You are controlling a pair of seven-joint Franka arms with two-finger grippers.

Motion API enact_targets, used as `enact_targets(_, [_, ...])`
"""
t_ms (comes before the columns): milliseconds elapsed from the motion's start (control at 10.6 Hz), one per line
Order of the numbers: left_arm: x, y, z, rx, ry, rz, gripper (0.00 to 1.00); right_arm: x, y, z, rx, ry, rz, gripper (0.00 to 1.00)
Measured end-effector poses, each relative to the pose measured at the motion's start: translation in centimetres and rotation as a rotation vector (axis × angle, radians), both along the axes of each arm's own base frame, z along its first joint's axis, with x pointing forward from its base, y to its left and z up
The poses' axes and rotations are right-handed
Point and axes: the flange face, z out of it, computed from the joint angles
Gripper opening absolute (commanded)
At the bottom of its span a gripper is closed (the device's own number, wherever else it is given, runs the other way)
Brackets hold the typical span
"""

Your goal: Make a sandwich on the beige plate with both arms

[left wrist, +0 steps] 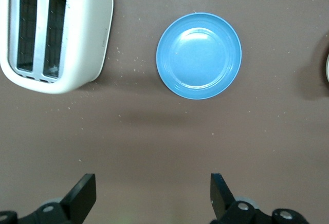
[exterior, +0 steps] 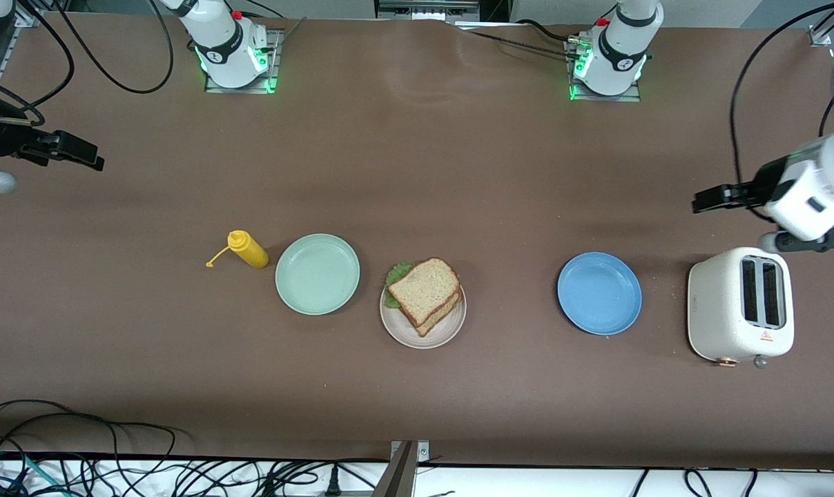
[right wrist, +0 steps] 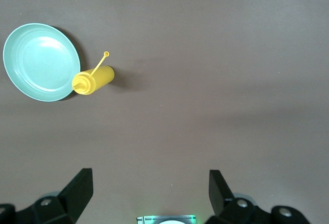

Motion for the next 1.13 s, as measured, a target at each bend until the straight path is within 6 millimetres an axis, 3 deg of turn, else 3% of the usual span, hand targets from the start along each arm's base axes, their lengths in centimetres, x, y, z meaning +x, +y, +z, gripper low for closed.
enact_targets(377, [-2.7,-0.4,0.0,0.029,-0.048,-0.082,0.99,0.0,0.0,0.0,0.000,0.000,0.000,1.00])
enact_targets(1132, [-2.9,1.0,-0.3,0.009,-0.043,-0.186,0.99,0.0,0.0,0.0,0.000,0.000,0.000,1.00])
